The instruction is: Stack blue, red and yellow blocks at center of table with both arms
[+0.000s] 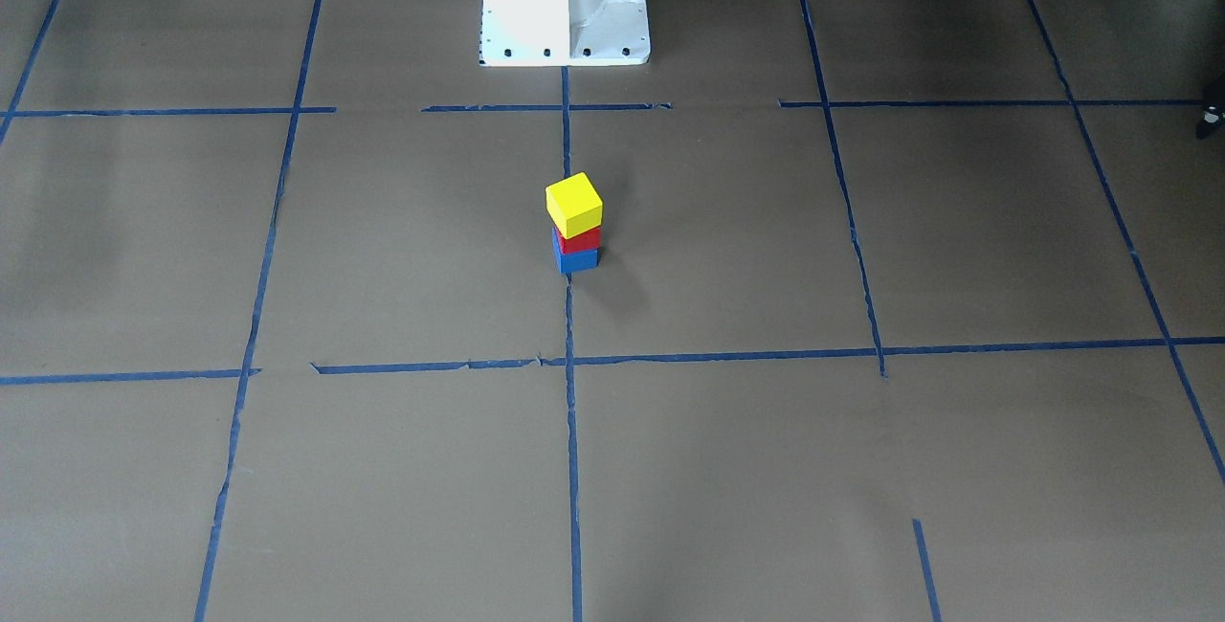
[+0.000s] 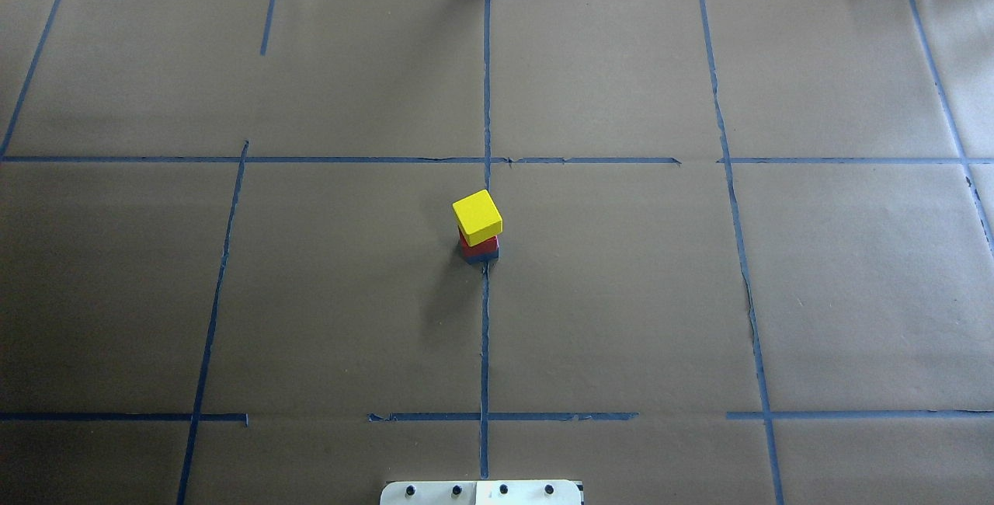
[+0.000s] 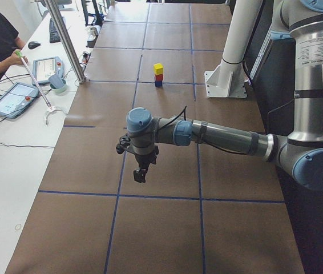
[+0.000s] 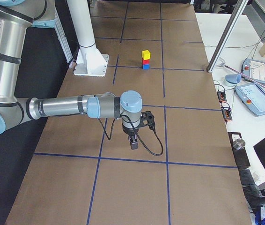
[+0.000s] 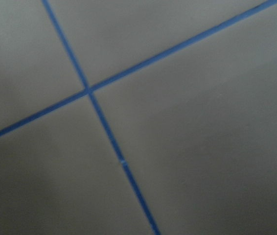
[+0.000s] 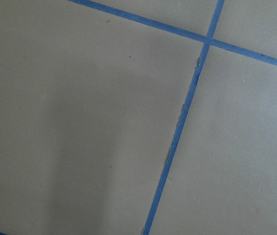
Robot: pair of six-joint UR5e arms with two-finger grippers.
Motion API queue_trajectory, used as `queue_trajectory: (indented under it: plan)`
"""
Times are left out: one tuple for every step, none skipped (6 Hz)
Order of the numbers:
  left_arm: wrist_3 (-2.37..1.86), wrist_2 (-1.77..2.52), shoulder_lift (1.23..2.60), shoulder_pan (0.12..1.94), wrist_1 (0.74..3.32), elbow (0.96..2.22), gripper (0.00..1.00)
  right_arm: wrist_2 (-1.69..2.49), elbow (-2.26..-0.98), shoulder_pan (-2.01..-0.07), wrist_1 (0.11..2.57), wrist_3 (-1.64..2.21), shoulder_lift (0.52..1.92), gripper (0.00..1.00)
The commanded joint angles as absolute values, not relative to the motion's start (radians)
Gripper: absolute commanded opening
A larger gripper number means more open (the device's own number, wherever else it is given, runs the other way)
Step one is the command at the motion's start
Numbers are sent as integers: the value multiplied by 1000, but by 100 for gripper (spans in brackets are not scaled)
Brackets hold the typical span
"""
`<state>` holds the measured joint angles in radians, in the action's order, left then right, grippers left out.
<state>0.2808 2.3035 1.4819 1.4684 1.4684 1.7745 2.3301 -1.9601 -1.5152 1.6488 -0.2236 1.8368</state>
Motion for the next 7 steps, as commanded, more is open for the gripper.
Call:
queue_trajectory:
  plan:
    - [244,2329,1514,1506,1464,1691,100,2310,-1985,-1537,1664,-219,1844,100]
    - [221,2446,1505,1549,1462,1687,100,2313,-1985,-1537,1689,-222,1844,100]
    - [210,2474,1505,1548,1473,1675,100,2313,-1985,-1537,1736,-222,1842,100]
    - [178,2444,1522,1546,1471,1683,100,2315,-1980,-1537,1744,-222,1844,100]
    - [166,2290,1534,1543,1474,1695,100,2315,-1974,-1537,1747,-221,1848,100]
    - [167,2289,1534,1543,1474,1681,100,2315,-1967,-1537,1743,-213,1853,100]
    - [166,2289,1534,1537,1474,1677,100,2315,-1964,-1537,1737,-213,1853,100]
